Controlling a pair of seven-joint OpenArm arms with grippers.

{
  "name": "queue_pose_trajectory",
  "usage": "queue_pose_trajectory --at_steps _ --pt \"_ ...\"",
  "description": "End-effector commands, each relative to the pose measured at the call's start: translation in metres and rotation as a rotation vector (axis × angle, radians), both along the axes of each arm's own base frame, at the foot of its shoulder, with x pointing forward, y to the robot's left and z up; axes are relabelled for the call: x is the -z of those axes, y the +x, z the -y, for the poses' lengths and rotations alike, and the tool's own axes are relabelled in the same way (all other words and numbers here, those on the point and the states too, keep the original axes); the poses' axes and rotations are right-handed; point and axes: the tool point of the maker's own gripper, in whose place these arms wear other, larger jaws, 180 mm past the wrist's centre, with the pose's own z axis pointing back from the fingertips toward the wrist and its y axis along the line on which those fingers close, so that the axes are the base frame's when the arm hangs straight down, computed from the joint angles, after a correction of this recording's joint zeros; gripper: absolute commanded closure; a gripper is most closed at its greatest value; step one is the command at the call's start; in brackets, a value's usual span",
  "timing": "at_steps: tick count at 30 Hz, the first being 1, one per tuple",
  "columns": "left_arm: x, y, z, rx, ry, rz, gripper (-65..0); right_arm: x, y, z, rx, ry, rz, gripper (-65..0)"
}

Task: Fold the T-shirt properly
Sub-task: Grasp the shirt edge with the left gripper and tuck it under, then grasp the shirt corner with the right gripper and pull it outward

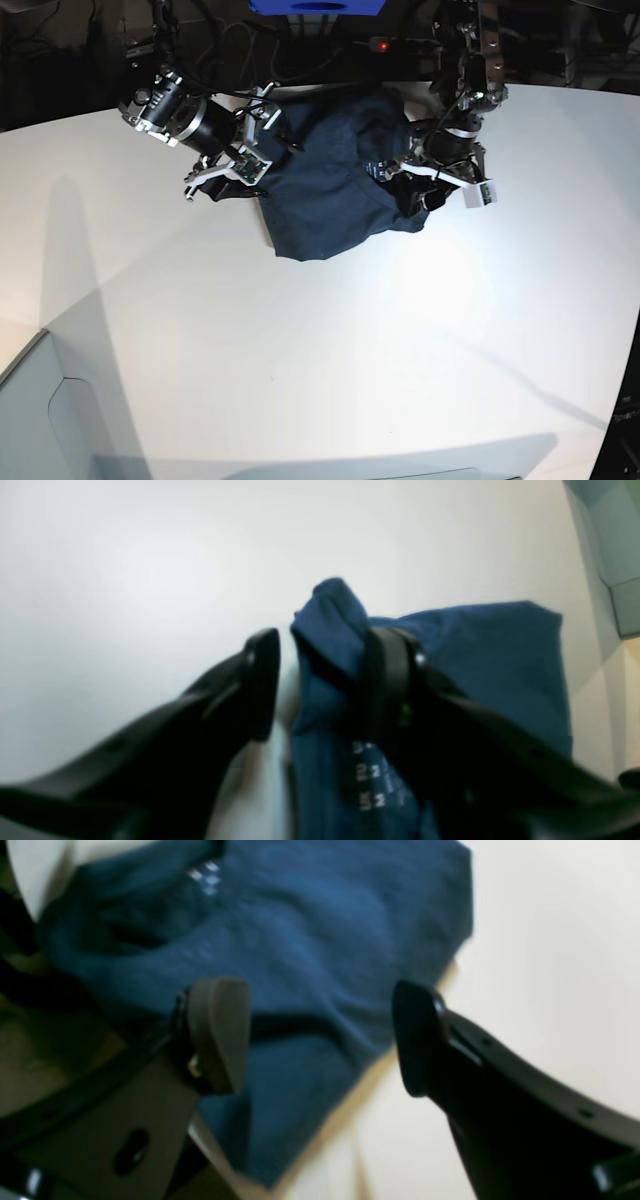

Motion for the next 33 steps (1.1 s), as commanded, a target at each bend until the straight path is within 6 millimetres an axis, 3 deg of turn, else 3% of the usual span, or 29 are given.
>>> queue_pose_trajectory --at_steps 1,4,7,16,21,27,33 --pt "-0.022 0.006 -0.006 -0.016 0.007 0.076 -28.6 -0.012 0.002 0.004 0.016 0.024 0.033 -42.4" --pt "-0.048 0.004 -0.017 -0.04 0.029 0.135 -29.3 -0.005 -0.006 0.019 0.058 0.004 0.006 -42.4" --pt "-0.055 -0.004 -0.032 -0.072 0.058 0.143 -29.4 0.0 -0.01 0.023 0.069 0.0 -0.014 -42.4" --pt "-0.028 -0.029 -0.102 -0.236 0.134 0.049 -29.4 0.041 -0.018 0.029 0.088 0.001 -0.134 -42.0" --pt "-0.024 -0.038 -0.112 -0.26 0.148 0.031 -29.4 0.055 -0.014 0.063 0.186 -0.03 -0.167 -42.0" --pt "-0.025 -0.037 -0.112 -0.259 0.148 0.032 -29.4 0.037 -0.003 0.089 0.253 -0.058 -0.103 -42.2" --pt "-0.025 -0.037 -0.112 -0.26 0.147 0.032 -29.4 -0.003 0.002 0.08 0.229 -0.067 0.011 -42.3"
